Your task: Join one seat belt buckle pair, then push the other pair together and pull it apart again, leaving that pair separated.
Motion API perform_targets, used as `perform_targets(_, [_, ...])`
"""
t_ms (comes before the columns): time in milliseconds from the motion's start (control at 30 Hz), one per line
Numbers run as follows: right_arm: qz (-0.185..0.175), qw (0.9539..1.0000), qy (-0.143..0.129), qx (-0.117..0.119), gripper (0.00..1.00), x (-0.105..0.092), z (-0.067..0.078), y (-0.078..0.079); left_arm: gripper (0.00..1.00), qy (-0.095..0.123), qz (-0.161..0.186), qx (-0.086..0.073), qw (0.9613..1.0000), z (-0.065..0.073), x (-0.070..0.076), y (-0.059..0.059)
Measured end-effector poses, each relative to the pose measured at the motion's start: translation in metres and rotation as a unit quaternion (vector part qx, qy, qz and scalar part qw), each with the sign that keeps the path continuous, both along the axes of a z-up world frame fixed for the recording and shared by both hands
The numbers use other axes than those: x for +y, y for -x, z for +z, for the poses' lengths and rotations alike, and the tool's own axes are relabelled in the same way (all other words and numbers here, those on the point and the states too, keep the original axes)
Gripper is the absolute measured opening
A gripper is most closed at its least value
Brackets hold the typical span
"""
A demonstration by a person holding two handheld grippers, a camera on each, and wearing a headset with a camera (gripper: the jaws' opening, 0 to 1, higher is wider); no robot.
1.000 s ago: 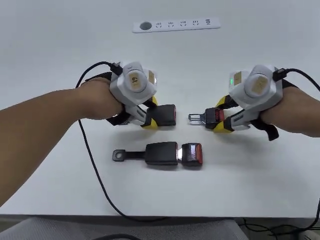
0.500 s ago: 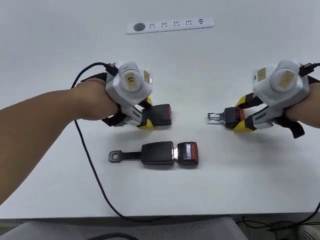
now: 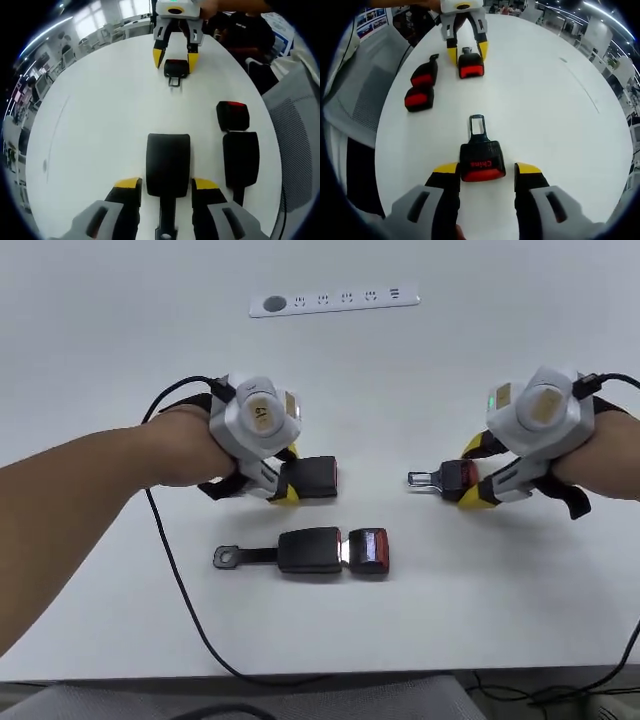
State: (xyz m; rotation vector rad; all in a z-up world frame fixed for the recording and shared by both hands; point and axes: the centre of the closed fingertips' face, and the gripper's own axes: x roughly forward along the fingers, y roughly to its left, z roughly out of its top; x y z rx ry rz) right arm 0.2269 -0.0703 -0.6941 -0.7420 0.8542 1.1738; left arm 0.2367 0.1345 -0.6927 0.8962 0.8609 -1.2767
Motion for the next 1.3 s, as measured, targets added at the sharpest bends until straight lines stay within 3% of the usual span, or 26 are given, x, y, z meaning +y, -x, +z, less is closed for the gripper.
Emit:
perform_targets(67, [0.007, 0.9999, -0.003, -0.007, 0.43, 0.004, 0.005, 0.006, 0.44, 0.017, 0.031, 0.003, 0.9994, 0.010, -0.001, 0.000])
perform_targets(200, [0.000, 0.9996, -0.014, -0.023, 0.43, 0.004, 0.012, 0.004, 0.46, 0.030, 0.051, -0.005, 0.9982, 0.025, 0.004, -0.001])
perform_targets(333, [-0.013, 0.9985, -0.029, -0.044, 0.43, 0.009, 0.030, 0.013, 0.48, 0.045, 0.078, -0.010, 0.9959, 0.037, 0.010, 0.011])
perform_targets(400, [-0.023, 0.9979, -0.039, -0.046, 0.44, 0.012, 0.039, 0.021, 0.49, 0.056, 0.084, -0.019, 0.9947, 0.043, 0.015, 0.017])
perform_targets(433, [-0.029, 0.9974, -0.044, -0.049, 0.44, 0.012, 0.040, 0.023, 0.49, 0.063, 0.101, -0.020, 0.9926, 0.046, 0.019, 0.020])
perform_targets(633, [-0.058, 0.9939, -0.056, -0.074, 0.61, 0.009, 0.050, 0.039, 0.61, 0.079, 0.131, -0.026, 0.9879, 0.053, 0.038, 0.041])
perform_targets(700, [-0.073, 0.9923, -0.062, -0.078, 0.66, 0.006, 0.051, 0.044, 0.64, 0.101, 0.166, -0.020, 0.9808, 0.061, 0.046, 0.052])
perform_targets(900, [-0.109, 0.9882, -0.075, -0.078, 0.76, -0.001, 0.053, 0.070, 0.79, 0.105, 0.190, -0.039, 0.9753, 0.066, 0.076, 0.074])
perform_targets(1000, [-0.127, 0.9857, -0.078, -0.080, 0.82, -0.003, 0.056, 0.078, 0.83, 0.113, 0.222, -0.035, 0.9678, 0.064, 0.095, 0.088])
perform_targets(1100, [-0.139, 0.9828, -0.085, -0.087, 0.87, -0.006, 0.062, 0.084, 0.87, 0.118, 0.237, -0.039, 0.9635, 0.064, 0.109, 0.097])
perform_targets(1167, [-0.148, 0.9809, -0.088, -0.091, 0.90, -0.007, 0.068, 0.090, 0.92, 0.126, 0.254, -0.043, 0.9579, 0.066, 0.117, 0.100])
perform_targets(1233, [-0.155, 0.9798, -0.089, -0.090, 0.94, -0.010, 0.065, 0.092, 0.96, 0.131, 0.267, -0.046, 0.9537, 0.066, 0.123, 0.102])
perform_targets(1267, [-0.161, 0.9786, -0.090, -0.091, 0.97, -0.012, 0.064, 0.093, 1.00, 0.136, 0.270, -0.053, 0.9516, 0.073, 0.118, 0.108])
perform_targets(1300, [-0.167, 0.9778, -0.089, -0.091, 1.00, -0.015, 0.062, 0.095, 1.00, 0.135, 0.270, -0.054, 0.9517, 0.074, 0.119, 0.111])
